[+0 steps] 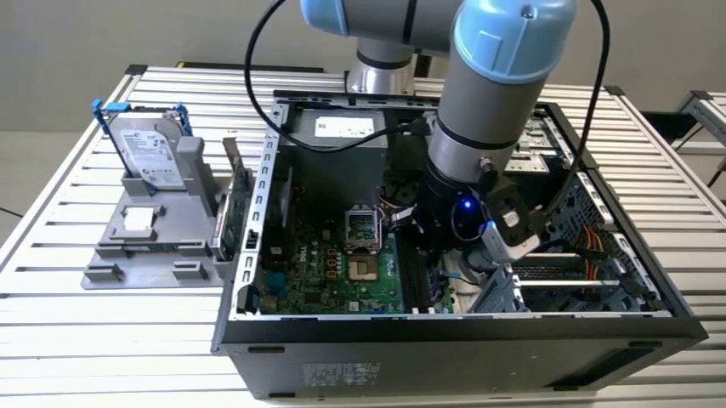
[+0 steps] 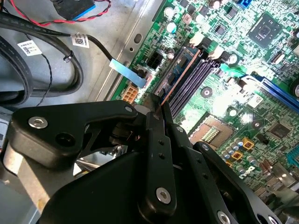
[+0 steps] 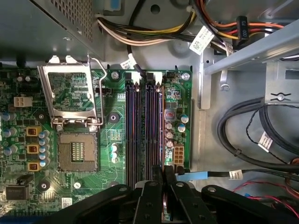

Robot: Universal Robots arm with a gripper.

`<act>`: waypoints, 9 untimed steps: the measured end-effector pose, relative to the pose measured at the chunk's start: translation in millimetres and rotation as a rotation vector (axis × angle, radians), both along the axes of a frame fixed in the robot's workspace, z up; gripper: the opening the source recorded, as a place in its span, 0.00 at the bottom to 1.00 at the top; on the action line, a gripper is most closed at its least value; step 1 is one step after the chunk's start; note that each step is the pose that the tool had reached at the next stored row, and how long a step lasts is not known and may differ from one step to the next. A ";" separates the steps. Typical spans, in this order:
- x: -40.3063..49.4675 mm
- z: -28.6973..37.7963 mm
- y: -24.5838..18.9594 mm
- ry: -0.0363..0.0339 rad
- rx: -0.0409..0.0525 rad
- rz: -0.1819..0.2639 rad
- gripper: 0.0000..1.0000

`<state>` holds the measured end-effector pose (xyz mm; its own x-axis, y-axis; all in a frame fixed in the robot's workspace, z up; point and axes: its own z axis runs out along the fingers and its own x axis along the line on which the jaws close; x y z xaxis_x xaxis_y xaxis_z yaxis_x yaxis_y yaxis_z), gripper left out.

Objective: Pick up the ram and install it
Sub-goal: 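Insert the ram into the slot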

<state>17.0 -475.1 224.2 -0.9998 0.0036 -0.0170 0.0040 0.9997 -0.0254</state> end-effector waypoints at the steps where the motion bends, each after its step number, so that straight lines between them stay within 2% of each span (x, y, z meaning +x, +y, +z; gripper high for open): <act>1: 0.0 -0.4 0.2 0.0000 -0.0002 0.000 0.00; 9: -0.1 -2.4 2.3 0.0001 0.0000 0.000 0.00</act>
